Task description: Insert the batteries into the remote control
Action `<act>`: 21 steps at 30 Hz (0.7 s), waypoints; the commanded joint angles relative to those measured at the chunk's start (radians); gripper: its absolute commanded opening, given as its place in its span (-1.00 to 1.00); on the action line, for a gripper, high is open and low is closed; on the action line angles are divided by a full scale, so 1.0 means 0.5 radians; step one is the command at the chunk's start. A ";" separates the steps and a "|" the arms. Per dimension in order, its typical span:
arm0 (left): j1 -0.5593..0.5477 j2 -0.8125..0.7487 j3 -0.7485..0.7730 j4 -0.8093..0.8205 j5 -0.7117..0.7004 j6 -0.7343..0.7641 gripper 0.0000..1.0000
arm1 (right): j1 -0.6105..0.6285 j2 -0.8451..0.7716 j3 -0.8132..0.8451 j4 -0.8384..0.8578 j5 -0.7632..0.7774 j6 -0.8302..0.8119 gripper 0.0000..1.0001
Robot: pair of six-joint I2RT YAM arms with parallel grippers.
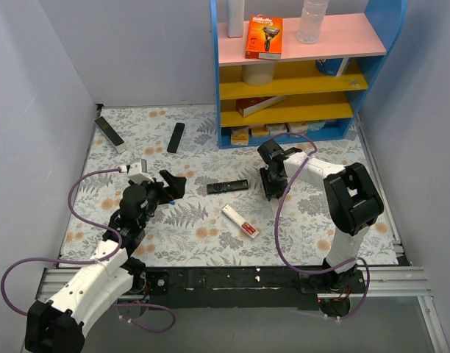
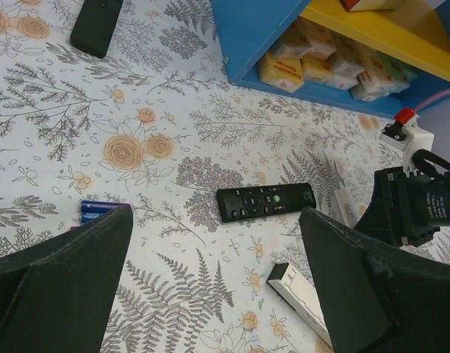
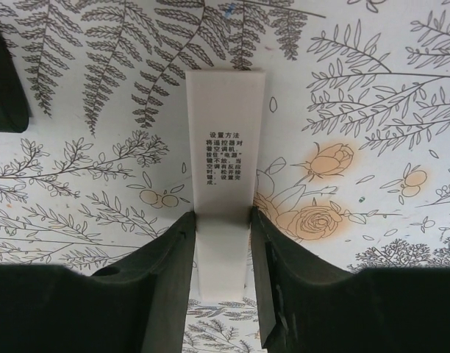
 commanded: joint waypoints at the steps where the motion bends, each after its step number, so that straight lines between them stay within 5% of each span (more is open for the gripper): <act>1: 0.005 0.033 0.006 0.049 0.015 0.017 0.96 | 0.051 0.155 -0.064 0.065 -0.008 0.017 -0.16; 11: 0.005 0.054 0.018 0.030 -0.003 0.021 0.96 | 0.070 0.012 -0.110 0.044 0.069 -0.123 -0.62; 21: -0.020 0.137 0.046 0.094 -0.061 0.177 0.96 | 0.162 -0.173 -0.049 -0.036 0.004 -0.252 -0.64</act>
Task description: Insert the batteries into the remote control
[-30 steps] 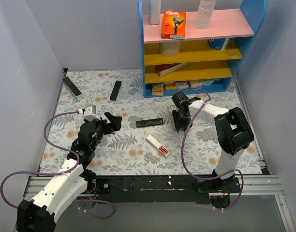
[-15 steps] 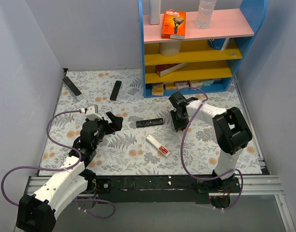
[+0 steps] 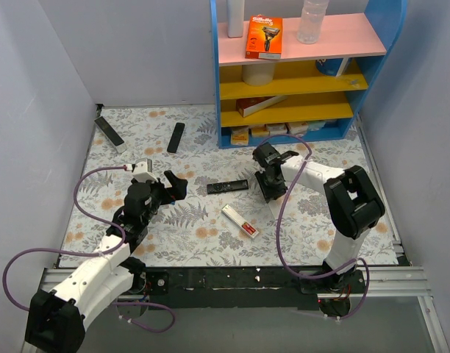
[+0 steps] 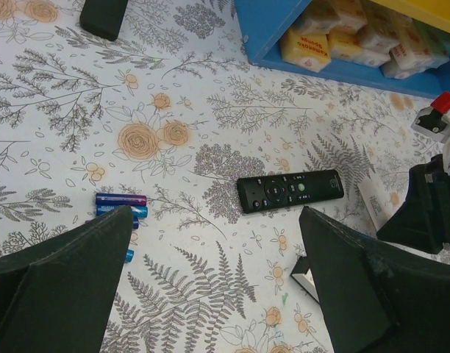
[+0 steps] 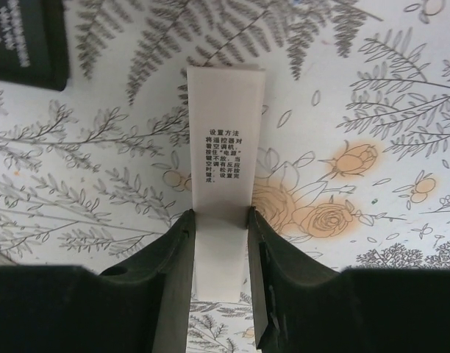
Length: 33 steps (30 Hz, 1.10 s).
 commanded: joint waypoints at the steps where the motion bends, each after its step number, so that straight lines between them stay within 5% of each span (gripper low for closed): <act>1: -0.008 -0.010 0.045 0.060 -0.054 0.092 0.96 | 0.076 -0.135 0.000 -0.083 -0.039 -0.071 -0.64; 20: -0.011 0.079 0.042 0.130 -0.014 0.055 0.96 | 0.606 -0.153 0.344 -0.304 -0.155 -0.114 -0.64; 33: -0.011 0.064 0.030 0.133 0.008 0.021 0.96 | 0.717 -0.040 0.421 -0.389 -0.272 -0.209 -0.63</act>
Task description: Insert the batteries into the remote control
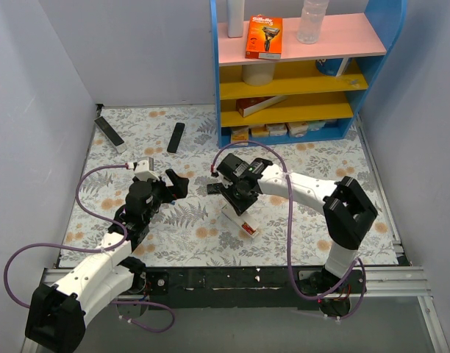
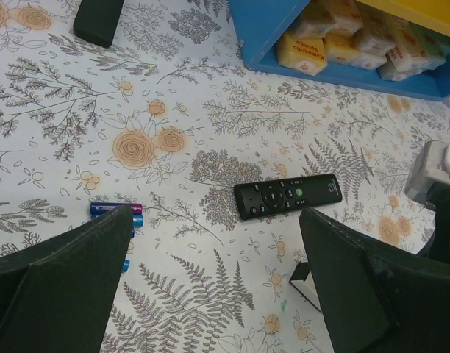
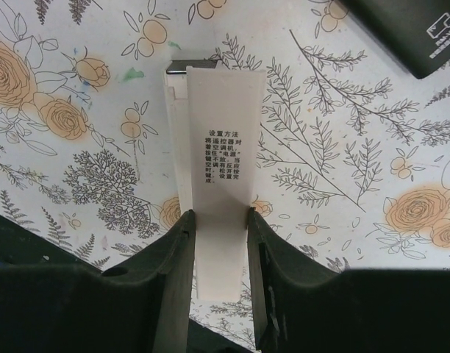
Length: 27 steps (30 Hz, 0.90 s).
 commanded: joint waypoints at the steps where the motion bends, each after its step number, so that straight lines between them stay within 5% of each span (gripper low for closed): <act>1: -0.002 -0.031 0.022 0.037 0.008 -0.022 0.96 | 0.034 0.051 0.060 -0.076 -0.067 -0.043 -0.63; 27: -0.002 -0.052 0.019 0.034 0.017 -0.028 0.96 | 0.074 0.168 -0.050 -0.012 -0.082 -0.022 -0.53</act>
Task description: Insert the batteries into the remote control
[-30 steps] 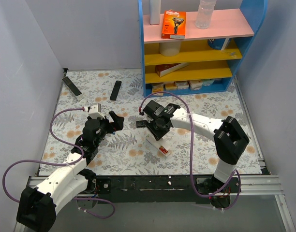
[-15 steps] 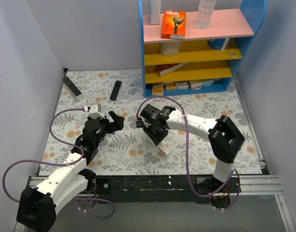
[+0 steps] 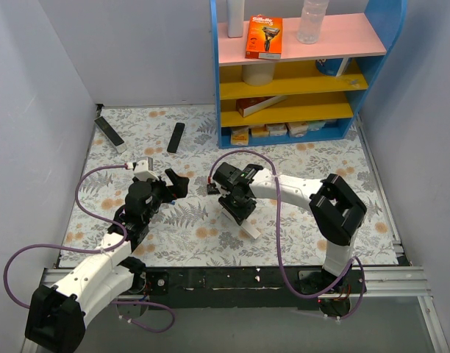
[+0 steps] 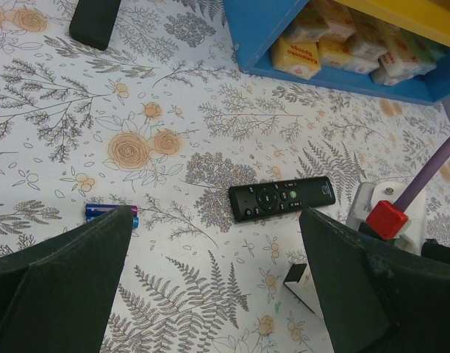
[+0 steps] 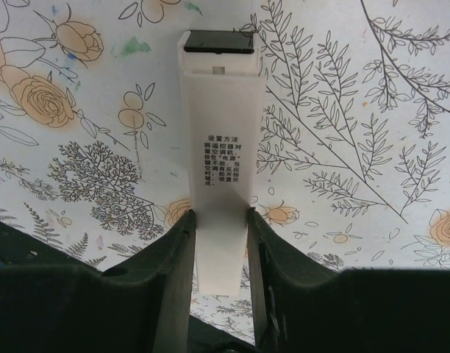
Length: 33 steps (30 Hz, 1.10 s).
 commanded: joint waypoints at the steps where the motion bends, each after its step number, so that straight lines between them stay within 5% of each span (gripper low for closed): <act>1: -0.002 -0.042 0.019 0.024 0.008 0.002 0.96 | 0.011 0.009 -0.008 0.011 -0.017 -0.007 -0.53; 33: -0.002 -0.054 0.016 0.030 0.018 -0.010 0.96 | 0.029 0.052 0.115 -0.035 -0.029 -0.105 -0.42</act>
